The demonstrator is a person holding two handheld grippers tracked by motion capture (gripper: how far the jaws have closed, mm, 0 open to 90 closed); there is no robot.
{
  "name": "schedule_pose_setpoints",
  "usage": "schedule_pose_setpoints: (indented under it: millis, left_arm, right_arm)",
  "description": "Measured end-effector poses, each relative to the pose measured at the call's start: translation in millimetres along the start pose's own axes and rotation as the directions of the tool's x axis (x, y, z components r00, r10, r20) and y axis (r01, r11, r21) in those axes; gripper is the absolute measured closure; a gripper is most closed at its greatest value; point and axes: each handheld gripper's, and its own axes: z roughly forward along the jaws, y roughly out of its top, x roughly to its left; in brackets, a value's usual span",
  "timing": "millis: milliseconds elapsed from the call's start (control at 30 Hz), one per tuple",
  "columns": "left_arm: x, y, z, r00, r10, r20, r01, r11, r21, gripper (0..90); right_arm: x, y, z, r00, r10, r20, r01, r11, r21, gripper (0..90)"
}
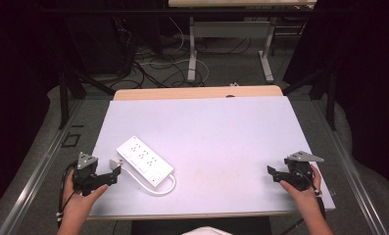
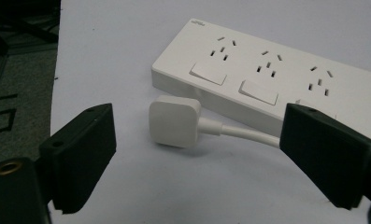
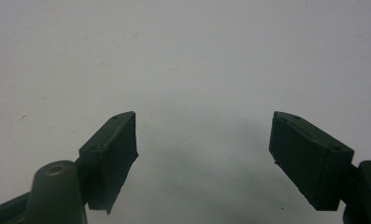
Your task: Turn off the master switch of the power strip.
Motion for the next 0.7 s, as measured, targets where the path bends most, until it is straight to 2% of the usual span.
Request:
schedule_pose_setpoints:
  millis: [133, 200, 233, 300, 400, 500, 567, 700]
  left_arm:
    - [-2.1, 1.0, -1.7, 0.9999, 0.004, 0.012, -0.004, 1.0000, -0.002, 18.5]
    - [-3.8, 1.8, -3.3, 0.9997, 0.015, 0.019, -0.014, 0.9999, -0.001, 23.5]
    - [-4.1, 2.5, -4.1, 0.9993, 0.032, 0.019, -0.032, 0.9995, -0.004, 26.4]
    - [-6.2, 2.9, -5.2, 0.9987, 0.045, 0.025, -0.044, 0.9990, -0.003, 28.6]
    - [-8.6, 4.4, -7.6, 0.9966, 0.075, 0.036, -0.075, 0.9970, 0.018, 29.7]
    - [-13.6, 6.3, -8.0, 0.9957, 0.068, 0.063, -0.070, 0.9975, 0.016, 31.2]
    - [-15.1, 6.8, -8.2, 0.9956, 0.066, 0.067, -0.067, 0.9977, 0.016, 32.8]
    - [-20.4, 8.3, -9.3, 0.9931, 0.087, 0.078, -0.089, 0.9957, 0.022, 33.7]
  right_arm:
    - [0.8, -0.1, 0.0, 1.0000, 0.001, 0.000, -0.001, 1.000, 0.001, 22.8]
    - [0.9, -0.2, 0.6, 1.0000, -0.004, -0.002, 0.004, 1.000, 0.002, 22.8]
    - [1.4, -0.1, 0.6, 1.0000, 0.000, -0.002, 0.000, 1.000, 0.003, 22.8]
    - [1.3, -0.1, 0.6, 1.0000, 0.000, -0.002, 0.000, 1.000, 0.003, 22.8]
    - [0.8, -0.3, 0.7, 1.0000, -0.007, -0.002, 0.007, 1.000, 0.001, 22.8]
    - [1.5, -0.1, 0.8, 1.0000, -0.001, -0.003, 0.001, 1.000, 0.002, 22.8]
    - [1.6, 0.0, 1.1, 1.0000, -0.004, -0.001, 0.004, 1.000, 0.002, 22.8]
    - [1.6, 0.0, 1.3, 1.0000, -0.005, -0.003, 0.005, 1.000, 0.002, 22.8]
